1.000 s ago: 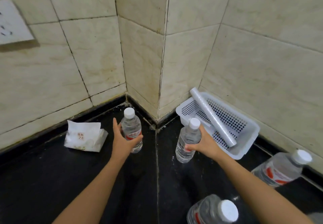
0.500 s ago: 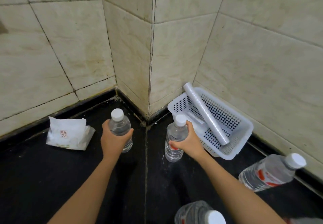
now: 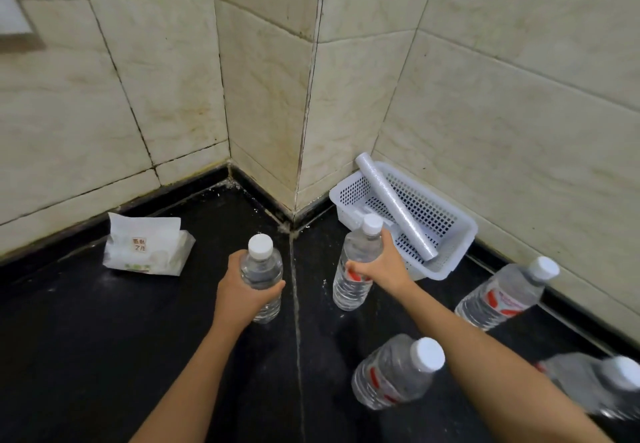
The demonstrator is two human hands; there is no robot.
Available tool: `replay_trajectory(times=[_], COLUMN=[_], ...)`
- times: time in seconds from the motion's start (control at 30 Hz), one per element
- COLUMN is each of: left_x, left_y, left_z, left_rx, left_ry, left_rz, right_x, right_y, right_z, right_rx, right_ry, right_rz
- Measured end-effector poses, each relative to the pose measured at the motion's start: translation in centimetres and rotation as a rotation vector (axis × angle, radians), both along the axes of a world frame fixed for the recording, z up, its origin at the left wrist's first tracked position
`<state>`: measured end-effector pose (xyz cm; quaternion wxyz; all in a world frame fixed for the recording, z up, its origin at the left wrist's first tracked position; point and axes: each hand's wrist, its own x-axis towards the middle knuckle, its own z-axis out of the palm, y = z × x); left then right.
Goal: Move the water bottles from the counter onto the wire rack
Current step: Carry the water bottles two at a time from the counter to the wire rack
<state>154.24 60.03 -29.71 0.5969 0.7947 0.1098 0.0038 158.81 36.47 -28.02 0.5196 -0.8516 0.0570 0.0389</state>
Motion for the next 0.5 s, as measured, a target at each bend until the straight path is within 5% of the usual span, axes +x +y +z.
replay_trajectory(times=[0.3, 0.5], left_x=[-3.1, -5.1], left_y=[0.8, -1.7], left_z=[0.9, 7.7], left_rx=[-0.034, -0.117], left_ry=[-0.032, -0.196], left_rz=[-0.144, -0.235], right_x=[-7.6, -16.0], right_y=[-2.1, -5.1], right_z=[8.0, 15.2], right_rx=[-0.013, 0.041], right_ry=[-0.243, -0.490], right_rz=[-0.337, -0.572])
